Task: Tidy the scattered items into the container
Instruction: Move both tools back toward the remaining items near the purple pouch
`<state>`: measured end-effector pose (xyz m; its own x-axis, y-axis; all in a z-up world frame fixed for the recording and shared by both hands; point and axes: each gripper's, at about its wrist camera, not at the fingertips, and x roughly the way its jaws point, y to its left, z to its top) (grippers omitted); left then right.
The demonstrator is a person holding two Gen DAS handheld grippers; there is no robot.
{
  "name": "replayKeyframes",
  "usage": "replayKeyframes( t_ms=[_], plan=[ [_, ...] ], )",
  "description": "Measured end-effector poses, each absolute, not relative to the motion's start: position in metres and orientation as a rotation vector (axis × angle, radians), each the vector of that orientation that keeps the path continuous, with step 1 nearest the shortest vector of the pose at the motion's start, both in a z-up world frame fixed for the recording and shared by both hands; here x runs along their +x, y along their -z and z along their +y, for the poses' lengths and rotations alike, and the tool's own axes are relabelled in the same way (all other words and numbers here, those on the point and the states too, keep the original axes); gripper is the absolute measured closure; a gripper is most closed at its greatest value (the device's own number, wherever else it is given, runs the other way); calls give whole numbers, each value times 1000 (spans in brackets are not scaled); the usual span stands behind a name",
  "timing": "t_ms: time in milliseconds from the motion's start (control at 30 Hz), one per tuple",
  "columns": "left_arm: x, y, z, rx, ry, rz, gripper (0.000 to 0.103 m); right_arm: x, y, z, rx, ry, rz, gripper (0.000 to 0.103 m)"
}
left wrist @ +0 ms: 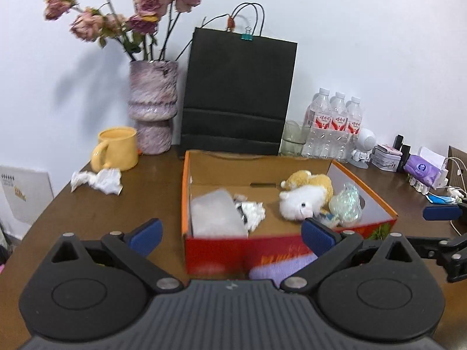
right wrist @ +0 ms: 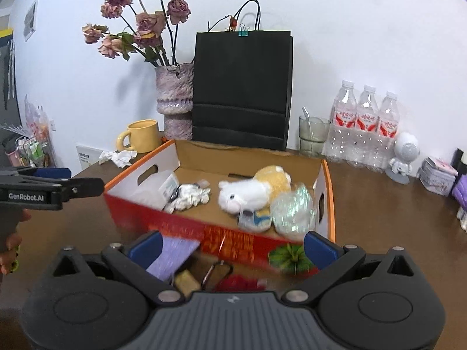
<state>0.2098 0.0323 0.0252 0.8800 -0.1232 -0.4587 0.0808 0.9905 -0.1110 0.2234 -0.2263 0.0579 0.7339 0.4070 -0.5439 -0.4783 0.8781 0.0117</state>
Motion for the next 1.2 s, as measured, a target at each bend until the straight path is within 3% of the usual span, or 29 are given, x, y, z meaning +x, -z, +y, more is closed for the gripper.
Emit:
replayKeyframes(
  t_ms=[333,867,933,1000,1067,1133,1200],
  plan=[
    [157,20,36,-148,115,560,0,171,-14,-237,-117,-458,621,0],
    [128,44,-12,45,225,662,1,146,16,-240,-72,-436,684,0],
    [129,45,-15,53,225,672,6,145,16,-241,-71,-437,686,0],
    [130,46,-16,59,217,694,29,145,17,-241,-69,-437,688,0],
    [134,49,-18,56,197,730,41,144,18,-241,-67,-438,688,0],
    [135,51,-20,69,188,733,44,145,18,-242,-65,-441,689,0],
    [136,50,-19,66,182,730,59,146,19,-242,-65,-443,690,0]
  ],
)
